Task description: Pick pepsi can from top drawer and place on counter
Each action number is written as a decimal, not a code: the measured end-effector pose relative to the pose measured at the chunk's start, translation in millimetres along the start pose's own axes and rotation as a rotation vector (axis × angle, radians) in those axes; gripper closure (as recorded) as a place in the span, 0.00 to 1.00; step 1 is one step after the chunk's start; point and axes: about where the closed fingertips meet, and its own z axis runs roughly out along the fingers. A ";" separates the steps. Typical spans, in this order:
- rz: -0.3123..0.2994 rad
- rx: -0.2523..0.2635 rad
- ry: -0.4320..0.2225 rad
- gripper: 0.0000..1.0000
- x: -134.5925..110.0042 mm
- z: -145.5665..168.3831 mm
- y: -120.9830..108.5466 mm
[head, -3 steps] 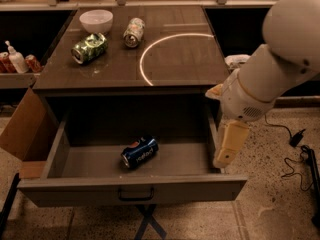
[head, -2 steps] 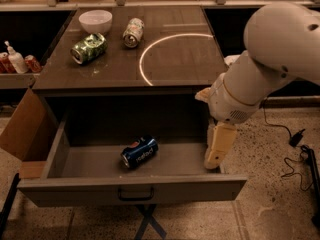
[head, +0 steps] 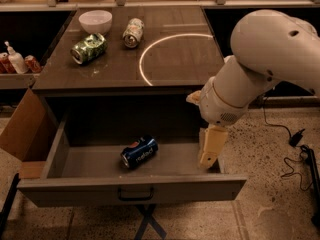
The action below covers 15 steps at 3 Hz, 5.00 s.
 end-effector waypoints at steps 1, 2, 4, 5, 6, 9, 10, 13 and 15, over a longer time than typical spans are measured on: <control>-0.025 -0.001 -0.011 0.00 -3.9 15.6 -2.3; -0.061 -0.005 -0.043 0.00 -7.2 37.5 -6.4; -0.153 -0.040 -0.111 0.00 -11.1 85.9 -23.6; -0.187 -0.046 -0.137 0.00 -11.2 96.4 -37.1; -0.188 -0.047 -0.138 0.00 -11.2 96.8 -37.5; -0.412 -0.028 -0.152 0.00 -21.8 135.4 -63.3; -0.485 -0.020 -0.148 0.00 -27.9 149.6 -67.4; -0.591 -0.061 -0.005 0.00 -62.0 200.9 -70.5; -0.539 -0.072 0.143 0.00 -79.4 218.5 -69.8</control>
Offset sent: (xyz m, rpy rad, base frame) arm 0.0186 0.0310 -0.0548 0.0725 -0.0258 0.1051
